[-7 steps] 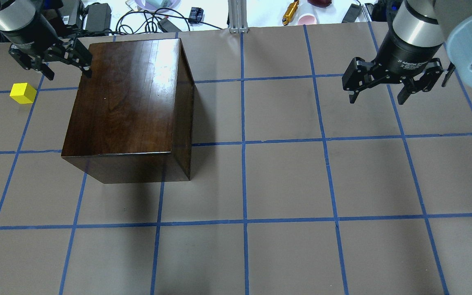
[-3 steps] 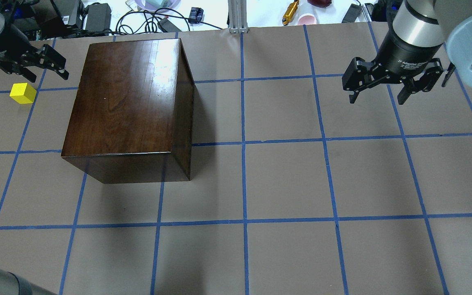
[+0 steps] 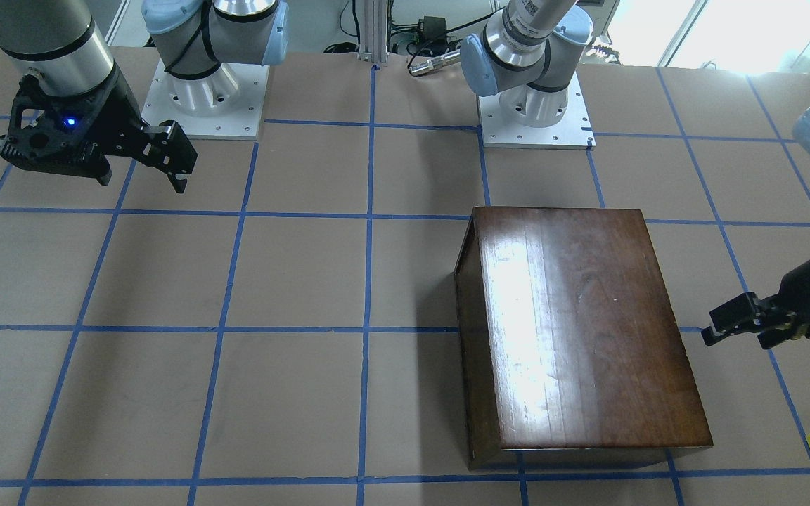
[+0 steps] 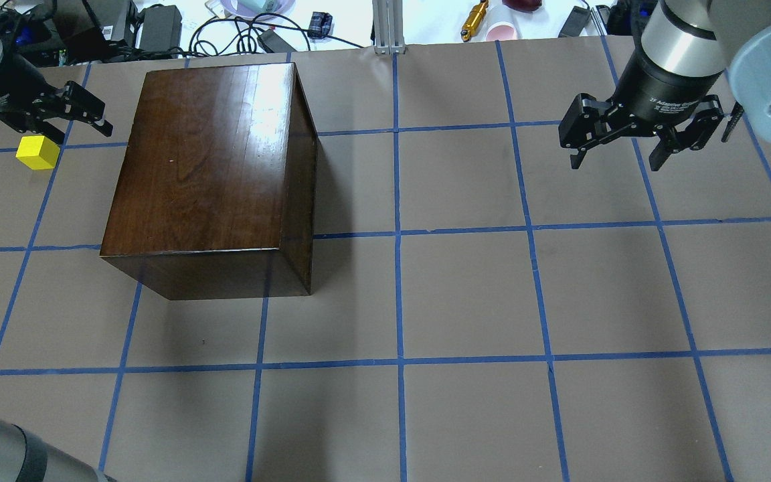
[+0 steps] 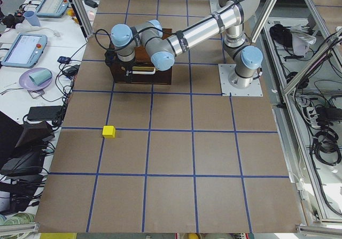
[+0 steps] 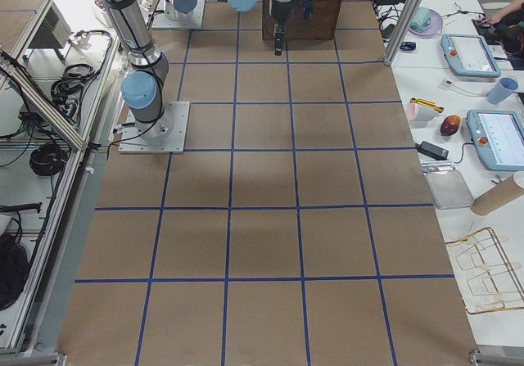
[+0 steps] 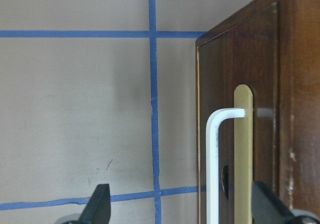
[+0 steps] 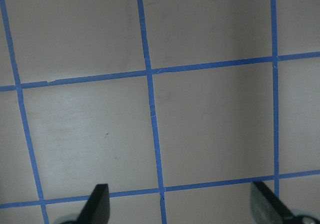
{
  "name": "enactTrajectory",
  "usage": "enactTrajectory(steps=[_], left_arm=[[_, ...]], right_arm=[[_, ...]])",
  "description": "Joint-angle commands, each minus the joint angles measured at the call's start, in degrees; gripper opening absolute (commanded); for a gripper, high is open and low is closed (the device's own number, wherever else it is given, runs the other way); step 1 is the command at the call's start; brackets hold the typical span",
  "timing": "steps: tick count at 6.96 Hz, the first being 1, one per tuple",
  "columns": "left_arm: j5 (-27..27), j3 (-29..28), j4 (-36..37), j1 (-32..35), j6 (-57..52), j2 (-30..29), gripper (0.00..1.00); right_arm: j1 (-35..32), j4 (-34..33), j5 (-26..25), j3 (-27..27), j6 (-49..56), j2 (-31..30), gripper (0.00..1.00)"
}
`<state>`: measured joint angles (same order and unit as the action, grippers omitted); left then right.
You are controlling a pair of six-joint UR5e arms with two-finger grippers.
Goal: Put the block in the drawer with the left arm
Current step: 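Move the left gripper down beside the cabinet to the white drawer handle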
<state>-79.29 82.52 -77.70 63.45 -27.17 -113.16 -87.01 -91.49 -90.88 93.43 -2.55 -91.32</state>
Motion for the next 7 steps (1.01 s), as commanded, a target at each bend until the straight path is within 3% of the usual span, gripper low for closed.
enactTrajectory(steps=[1, 7], left_arm=[[0.19, 0.45, -1.92, -0.09, -3.84, -1.88, 1.0], [1.5, 0.89, -4.91, -0.17, -4.21, -4.0, 1.0]], right_arm=[[0.0, 0.0, 0.0, 0.09, 0.0, 0.0, 1.0], [0.0, 0.0, 0.0, 0.0, 0.0, 0.0, 1.0]])
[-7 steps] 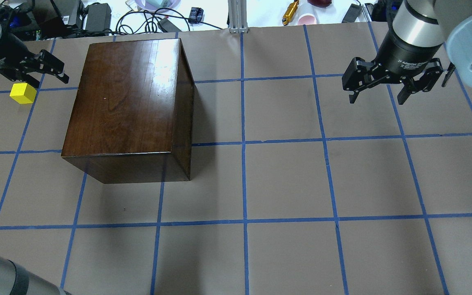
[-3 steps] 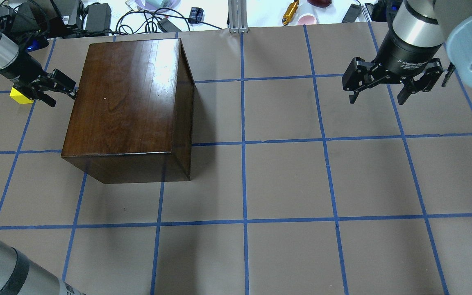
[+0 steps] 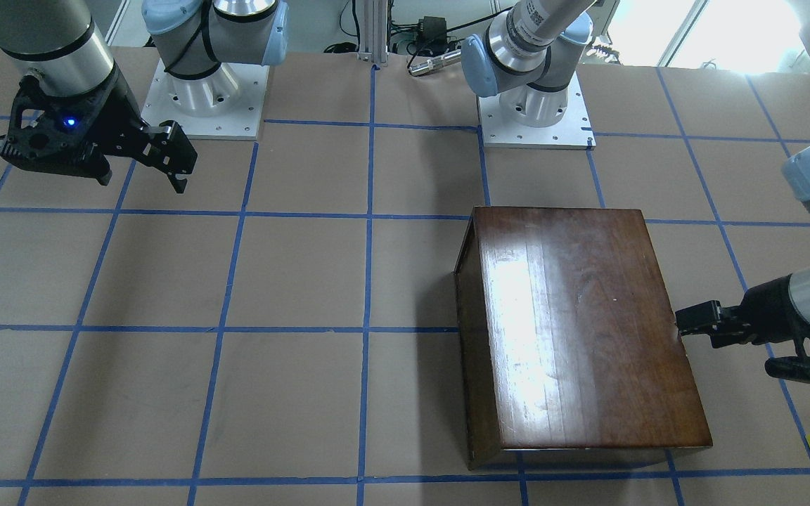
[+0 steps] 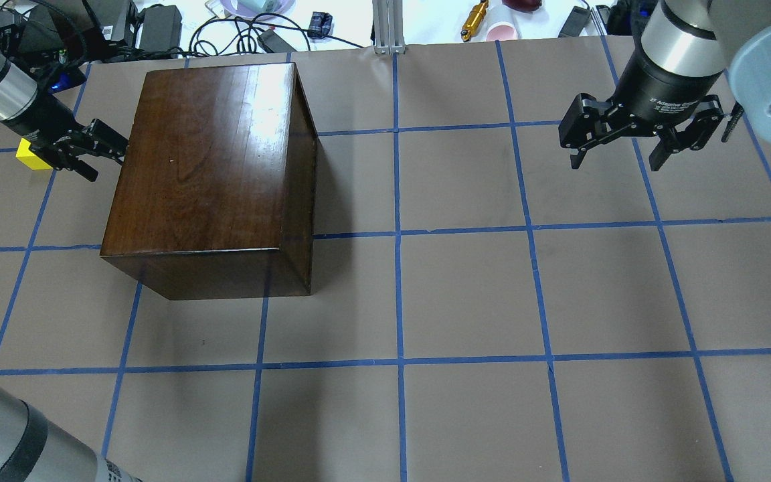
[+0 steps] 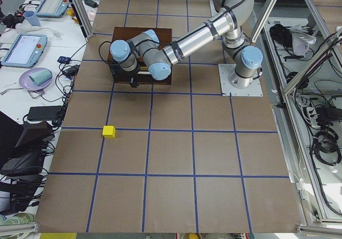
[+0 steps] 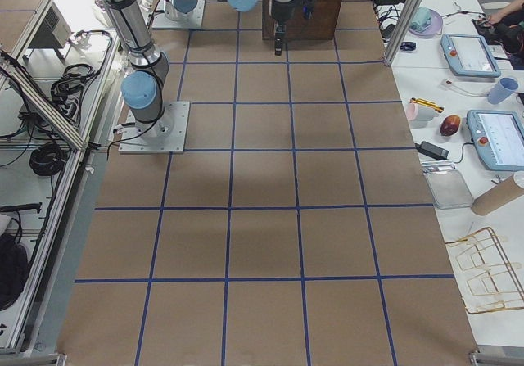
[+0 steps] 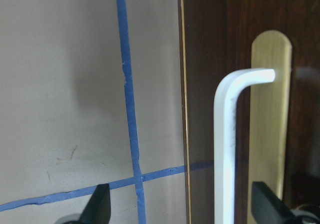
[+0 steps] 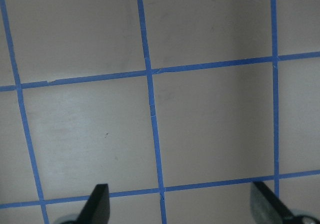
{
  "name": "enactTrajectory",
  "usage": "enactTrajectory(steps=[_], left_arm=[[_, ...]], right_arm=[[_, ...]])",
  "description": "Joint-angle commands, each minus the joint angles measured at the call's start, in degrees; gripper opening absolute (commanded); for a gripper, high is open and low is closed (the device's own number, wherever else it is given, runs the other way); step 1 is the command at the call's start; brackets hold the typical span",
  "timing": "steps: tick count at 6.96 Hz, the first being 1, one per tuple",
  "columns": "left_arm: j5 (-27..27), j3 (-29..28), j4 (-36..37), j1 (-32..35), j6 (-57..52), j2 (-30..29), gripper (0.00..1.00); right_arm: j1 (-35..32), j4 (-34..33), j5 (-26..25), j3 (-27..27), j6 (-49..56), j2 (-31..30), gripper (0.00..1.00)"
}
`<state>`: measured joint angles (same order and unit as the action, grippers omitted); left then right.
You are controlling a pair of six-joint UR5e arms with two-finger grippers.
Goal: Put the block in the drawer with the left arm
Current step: 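Move the left gripper down beside the cabinet to the white drawer handle, then hook the white handle with the left gripper and pull the drawer open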
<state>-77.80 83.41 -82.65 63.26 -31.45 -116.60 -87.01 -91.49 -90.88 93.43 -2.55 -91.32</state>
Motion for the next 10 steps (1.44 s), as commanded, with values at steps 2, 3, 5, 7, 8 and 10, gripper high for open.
enactTrajectory(steps=[2, 3, 5, 7, 8, 10], left_arm=[[0.11, 0.0, 0.3, 0.03, 0.25, -1.43, 1.0], [0.11, -0.09, 0.65, 0.02, 0.25, -1.52, 1.0], [-0.24, -0.53, 0.74, -0.06, 0.25, -1.52, 0.98], [-0.42, -0.71, 0.83, -1.37, 0.07, -1.61, 0.98], [-0.51, -0.71, 1.0, -1.56, 0.16, -1.87, 0.98], [-0.6, -1.14, 1.0, -2.6, 0.07, -1.96, 0.98]], right_arm=[[0.0, 0.0, 0.0, 0.0, 0.0, 0.0, 1.0], [0.0, 0.0, 0.0, 0.0, 0.0, 0.0, 1.0], [0.0, 0.0, 0.0, 0.0, 0.0, 0.0, 1.0], [0.0, 0.0, 0.0, 0.0, 0.0, 0.0, 1.0], [0.0, 0.0, 0.0, 0.0, 0.0, 0.0, 1.0], [0.0, 0.0, 0.0, 0.0, 0.0, 0.0, 1.0]])
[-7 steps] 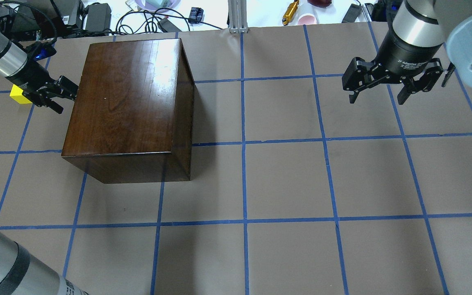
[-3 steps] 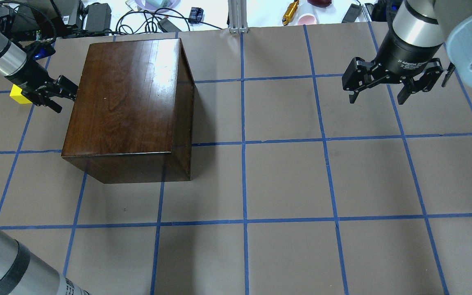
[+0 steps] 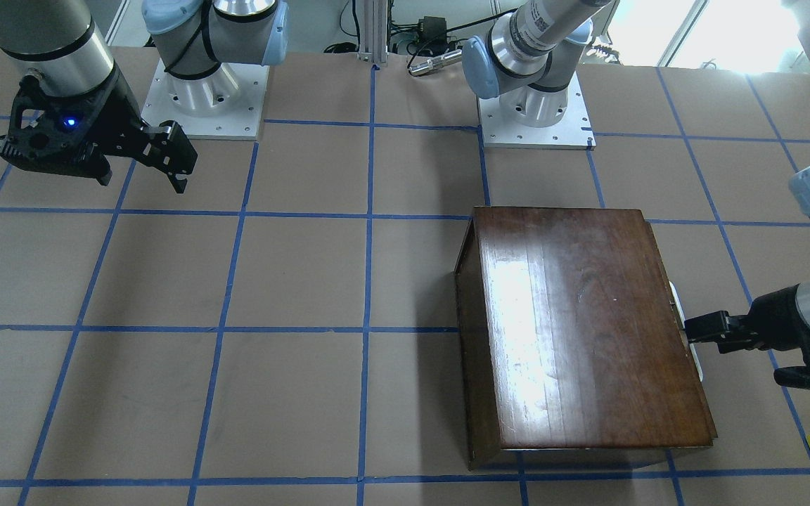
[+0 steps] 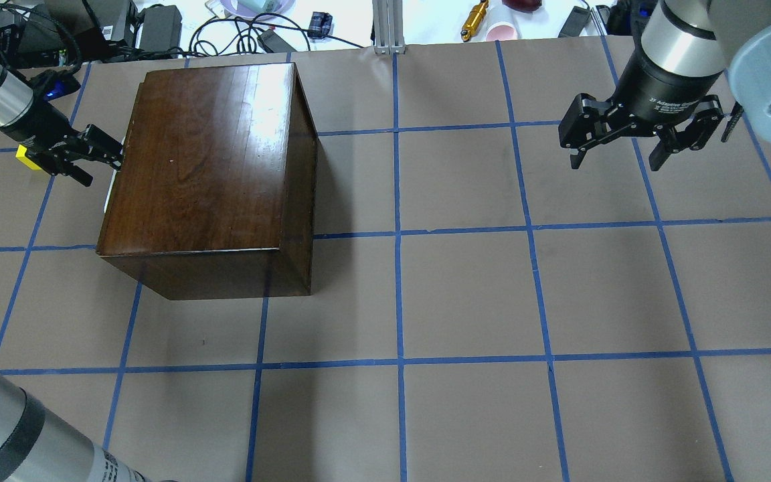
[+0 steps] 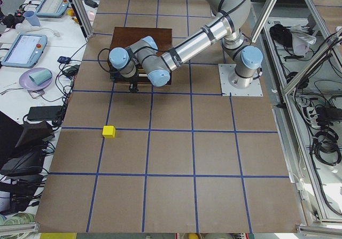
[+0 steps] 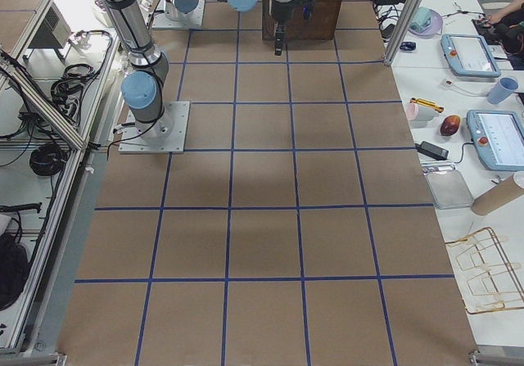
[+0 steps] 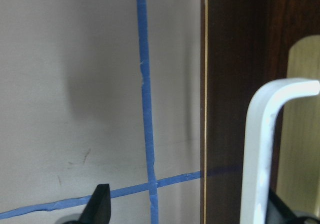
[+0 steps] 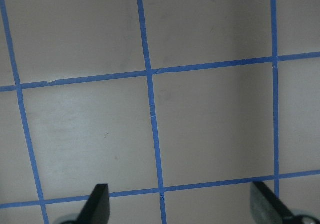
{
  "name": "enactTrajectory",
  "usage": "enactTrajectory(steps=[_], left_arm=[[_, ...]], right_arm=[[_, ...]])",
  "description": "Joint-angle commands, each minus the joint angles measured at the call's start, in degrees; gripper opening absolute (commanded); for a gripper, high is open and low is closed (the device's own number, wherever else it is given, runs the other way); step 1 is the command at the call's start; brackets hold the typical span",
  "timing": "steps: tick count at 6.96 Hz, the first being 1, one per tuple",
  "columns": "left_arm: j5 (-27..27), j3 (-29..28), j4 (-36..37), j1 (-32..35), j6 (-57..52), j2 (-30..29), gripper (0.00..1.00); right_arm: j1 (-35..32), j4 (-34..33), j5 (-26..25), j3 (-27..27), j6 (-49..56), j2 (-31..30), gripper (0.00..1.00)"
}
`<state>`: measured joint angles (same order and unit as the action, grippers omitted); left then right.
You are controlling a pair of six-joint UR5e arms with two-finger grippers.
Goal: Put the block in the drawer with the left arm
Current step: 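Hook the white handle with the left gripper and pull the drawer open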
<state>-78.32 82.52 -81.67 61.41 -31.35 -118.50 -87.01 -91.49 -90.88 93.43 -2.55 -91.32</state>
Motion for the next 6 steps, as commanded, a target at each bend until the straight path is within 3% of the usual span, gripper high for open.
enactTrajectory(steps=[1, 6], left_arm=[[-0.25, -0.95, 0.02, -1.2, -0.03, -0.24, 0.98], [-0.34, -1.74, 0.02, -3.84, -1.52, -0.24, 0.99]], right_arm=[[0.0, 0.0, 0.0, 0.0, 0.0, 0.0, 1.0], [0.0, 0.0, 0.0, 0.0, 0.0, 0.0, 1.0]])
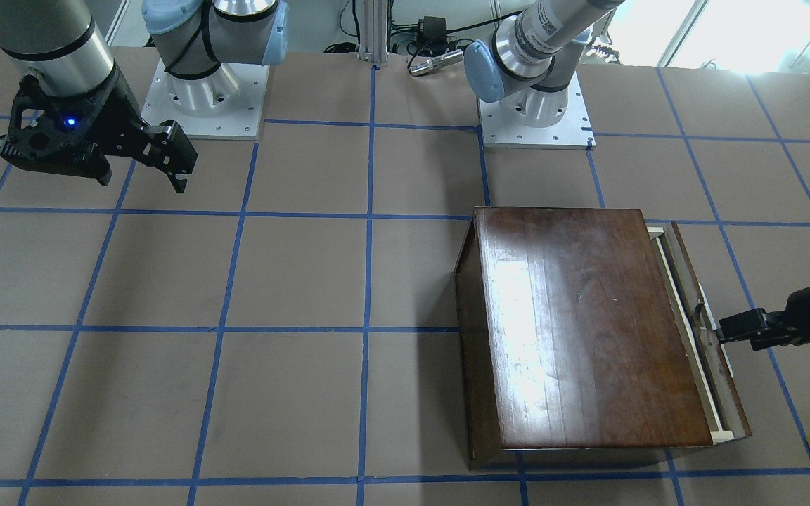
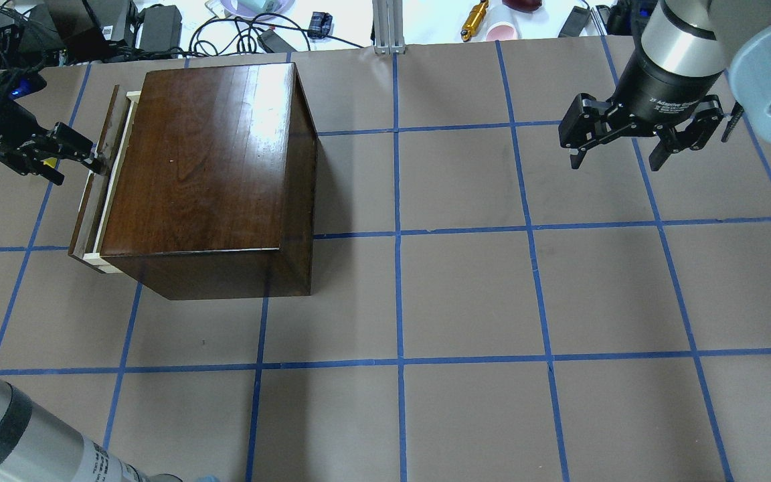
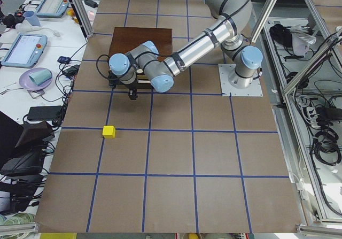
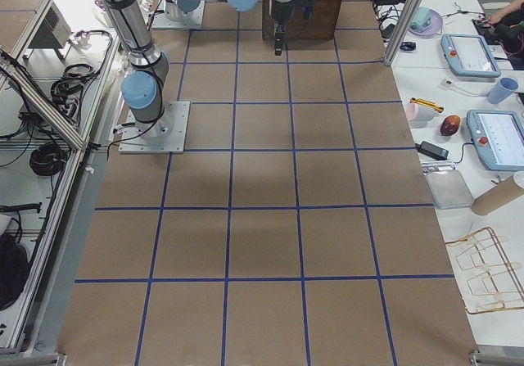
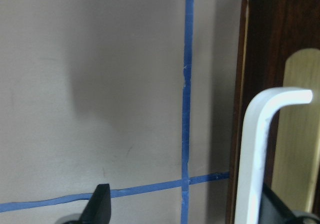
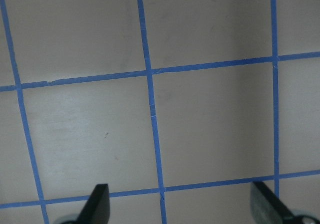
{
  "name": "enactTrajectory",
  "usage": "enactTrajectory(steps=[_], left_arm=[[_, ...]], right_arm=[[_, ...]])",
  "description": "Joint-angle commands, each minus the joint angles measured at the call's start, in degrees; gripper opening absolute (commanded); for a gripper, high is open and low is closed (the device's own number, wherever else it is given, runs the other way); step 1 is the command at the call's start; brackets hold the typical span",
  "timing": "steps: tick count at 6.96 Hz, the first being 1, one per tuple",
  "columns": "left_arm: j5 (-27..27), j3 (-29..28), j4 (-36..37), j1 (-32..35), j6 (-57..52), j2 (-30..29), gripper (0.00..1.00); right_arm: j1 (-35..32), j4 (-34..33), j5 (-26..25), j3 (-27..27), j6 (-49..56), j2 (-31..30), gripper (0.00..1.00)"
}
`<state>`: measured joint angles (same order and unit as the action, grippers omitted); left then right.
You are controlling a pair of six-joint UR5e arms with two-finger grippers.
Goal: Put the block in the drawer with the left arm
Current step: 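Hook the white handle with the left gripper and pull the drawer open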
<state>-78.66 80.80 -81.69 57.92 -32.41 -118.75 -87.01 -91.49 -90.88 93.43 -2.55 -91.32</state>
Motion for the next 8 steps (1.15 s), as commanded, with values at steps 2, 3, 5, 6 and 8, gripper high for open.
enactTrajectory(steps=[2, 3, 5, 6, 8], left_arm=[[-0.09, -0.03, 0.04, -0.44, -0.64, -0.07, 0.99], [-0.61, -0.12, 0.04, -0.53, -0.64, 0.1, 0.99], [-2.28, -0.12, 0.73, -0.62, -0.64, 0.19, 0.99], [-2.55, -0.12, 0.74, -1.66, -0.72, 0.28, 0.99], [-2.73, -0.12, 1.18, -2.11, -1.07, 0.45, 0.99]], right_arm=[[0.0, 0.0, 0.0, 0.0, 0.0, 0.0, 1.0], [0.0, 0.0, 0.0, 0.0, 0.0, 0.0, 1.0], [0.0, 0.0, 0.0, 0.0, 0.0, 0.0, 1.0], [0.0, 0.0, 0.0, 0.0, 0.0, 0.0, 1.0], [0.0, 0.0, 0.0, 0.0, 0.0, 0.0, 1.0]])
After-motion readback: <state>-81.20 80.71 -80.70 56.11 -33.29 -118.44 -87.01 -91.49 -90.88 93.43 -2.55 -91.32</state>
